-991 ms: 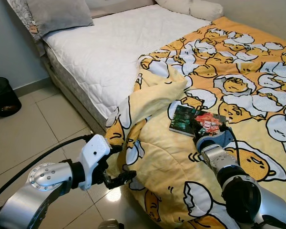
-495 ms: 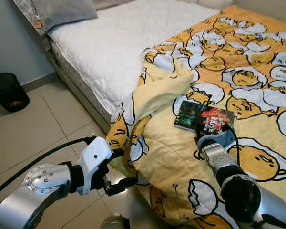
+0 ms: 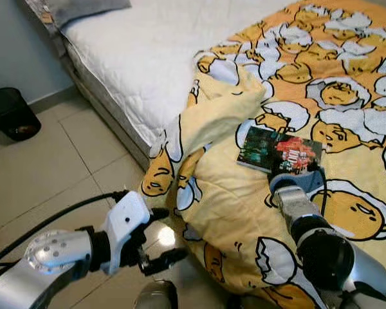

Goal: Clean up the room

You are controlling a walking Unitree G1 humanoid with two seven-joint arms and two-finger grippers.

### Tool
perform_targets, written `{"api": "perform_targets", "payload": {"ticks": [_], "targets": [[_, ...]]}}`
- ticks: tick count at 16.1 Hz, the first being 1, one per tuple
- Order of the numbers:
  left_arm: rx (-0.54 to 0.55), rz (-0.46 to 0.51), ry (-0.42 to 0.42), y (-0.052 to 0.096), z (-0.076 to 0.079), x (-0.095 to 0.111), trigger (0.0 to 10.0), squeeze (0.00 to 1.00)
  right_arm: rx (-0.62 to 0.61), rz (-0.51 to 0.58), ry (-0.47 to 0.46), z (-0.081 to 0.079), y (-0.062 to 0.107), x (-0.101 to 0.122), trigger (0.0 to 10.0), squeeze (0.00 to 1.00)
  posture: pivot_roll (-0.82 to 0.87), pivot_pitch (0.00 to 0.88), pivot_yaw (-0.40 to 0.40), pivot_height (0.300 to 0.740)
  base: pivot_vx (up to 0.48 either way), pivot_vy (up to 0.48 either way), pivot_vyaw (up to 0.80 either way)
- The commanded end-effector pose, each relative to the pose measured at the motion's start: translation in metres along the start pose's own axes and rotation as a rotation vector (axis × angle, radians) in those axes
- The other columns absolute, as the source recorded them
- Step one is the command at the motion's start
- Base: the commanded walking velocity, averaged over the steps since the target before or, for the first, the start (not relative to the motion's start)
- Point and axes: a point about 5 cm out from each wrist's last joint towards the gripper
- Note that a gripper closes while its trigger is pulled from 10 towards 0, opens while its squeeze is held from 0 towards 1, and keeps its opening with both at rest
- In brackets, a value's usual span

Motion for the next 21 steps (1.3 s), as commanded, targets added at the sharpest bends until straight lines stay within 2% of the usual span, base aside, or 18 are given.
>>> {"api": "perform_targets", "payload": {"ticks": [1,3,5,7,9,11,12,13,14,15,17,21], "targets": [[0.012,-0.007,-0.007,0.004,0.002,0.001,10.0,0.82,0.001,0.012,-0.015,-0.005,-0.001,-0.001,10.0,0.00,0.28,0.169,0.049,0.740,0.000,0.000,0.00],[0.015,-0.010,-0.006,0.006,0.003,0.001,10.0,0.82,0.004,0.020,-0.012,-0.005,-0.001,0.000,10.0,0.00,0.28,0.171,0.047,0.740,0.000,0.000,0.00],[0.021,-0.008,-0.003,0.007,0.004,0.001,10.0,0.82,0.028,0.044,-0.049,-0.009,-0.002,0.002,10.0,0.00,0.29,0.175,0.045,0.740,0.000,0.000,0.00],[0.022,-0.010,0.001,0.007,0.006,0.000,10.0,0.82,-0.012,0.013,-0.022,-0.003,0.000,-0.004,10.0,0.00,0.29,0.173,0.047,0.740,0.000,0.000,0.00],[0.024,-0.018,0.003,0.007,0.008,-0.001,10.0,0.82,-0.126,-0.064,0.066,0.013,0.005,-0.018,10.0,0.00,0.30,0.173,0.045,0.740,0.000,0.000,0.00],[0.030,-0.019,0.003,0.007,0.008,0.000,10.0,0.82,-0.116,-0.052,0.040,0.013,0.005,-0.019,10.0,0.00,0.30,0.168,0.043,0.740,0.000,0.000,0.00],[0.035,-0.020,0.002,0.008,0.007,-0.001,10.0,0.82,-0.090,-0.026,0.001,0.009,0.004,-0.015,8.5,0.00,0.30,0.166,0.041,0.740,0.000,0.000,0.00],[0.038,-0.020,0.002,0.008,0.006,-0.001,10.0,0.82,-0.061,0.000,-0.031,0.004,0.002,-0.011,4.8,0.00,0.30,0.163,0.039,0.740,0.000,0.000,0.00],[0.042,-0.018,0.000,0.008,0.005,-0.001,10.0,0.82,-0.011,0.044,-0.066,-0.005,0.000,-0.003,0.5,0.00,0.30,0.156,0.035,0.740,0.000,0.000,0.00],[0.043,-0.016,-0.001,0.008,0.005,-0.001,10.0,0.82,0.002,0.054,-0.072,-0.007,-0.001,-0.001,0.0,0.00,0.30,0.155,0.035,0.740,0.000,0.000,0.00],[0.047,-0.007,-0.003,0.007,0.004,-0.001,10.0,0.82,0.045,0.086,-0.086,-0.017,-0.003,0.006,0.0,0.00,0.30,0.145,0.031,0.740,0.000,0.000,0.00],[0.044,-0.004,-0.004,0.006,0.005,-0.001,10.0,0.82,0.059,0.089,-0.095,-0.019,-0.004,0.007,0.0,0.00,0.29,0.138,0.033,0.740,0.000,0.000,0.00]]}}
Point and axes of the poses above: a point about 5 cm out from each wrist's last joint towards the gripper, its own y axis pointing back from the gripper into the wrist, its own x axis along the axis of the wrist's last joint, z = x × y, and after that the axes turned 7 degrees about y, right-handed
